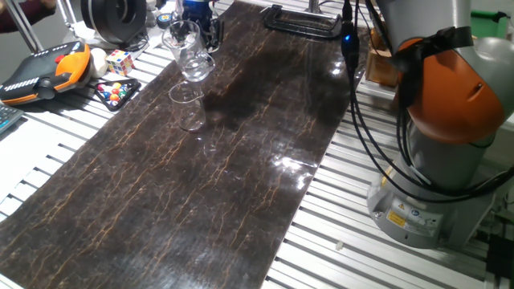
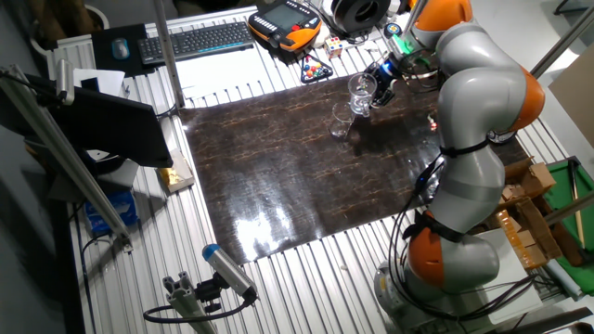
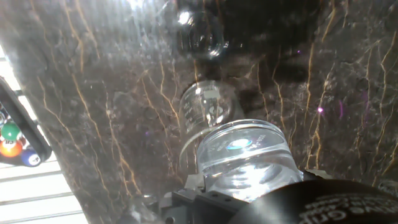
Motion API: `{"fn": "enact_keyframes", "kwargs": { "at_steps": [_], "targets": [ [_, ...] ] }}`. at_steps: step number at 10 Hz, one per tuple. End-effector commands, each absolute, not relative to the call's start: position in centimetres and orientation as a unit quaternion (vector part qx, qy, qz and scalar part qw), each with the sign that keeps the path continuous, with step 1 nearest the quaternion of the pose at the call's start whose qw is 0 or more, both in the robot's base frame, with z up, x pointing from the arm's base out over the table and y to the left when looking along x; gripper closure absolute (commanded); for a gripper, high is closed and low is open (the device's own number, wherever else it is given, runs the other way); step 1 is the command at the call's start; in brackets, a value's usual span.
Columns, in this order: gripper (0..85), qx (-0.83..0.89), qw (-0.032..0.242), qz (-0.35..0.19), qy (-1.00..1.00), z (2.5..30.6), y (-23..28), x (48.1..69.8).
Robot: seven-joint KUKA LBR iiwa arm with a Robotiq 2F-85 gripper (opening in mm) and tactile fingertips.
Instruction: Pour the water from one cup into another empty cup
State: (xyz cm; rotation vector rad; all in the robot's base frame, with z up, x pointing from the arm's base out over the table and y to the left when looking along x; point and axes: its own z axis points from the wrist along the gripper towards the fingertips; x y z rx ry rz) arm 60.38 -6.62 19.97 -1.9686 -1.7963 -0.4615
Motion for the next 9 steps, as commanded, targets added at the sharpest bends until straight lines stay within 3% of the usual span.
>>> {"fn": "enact_keyframes", "kwargs": {
  "at_steps": [1,5,9],
  "targets": [
    [84.3,-0.710,0.217,-0.167,-0.649,19.98,-6.62,60.39],
    [84.3,-0.728,0.214,-0.160,-0.631,19.98,-6.62,60.39],
    [84.3,-0.749,0.187,-0.146,-0.618,19.98,-6.62,60.39]
  ]
}}
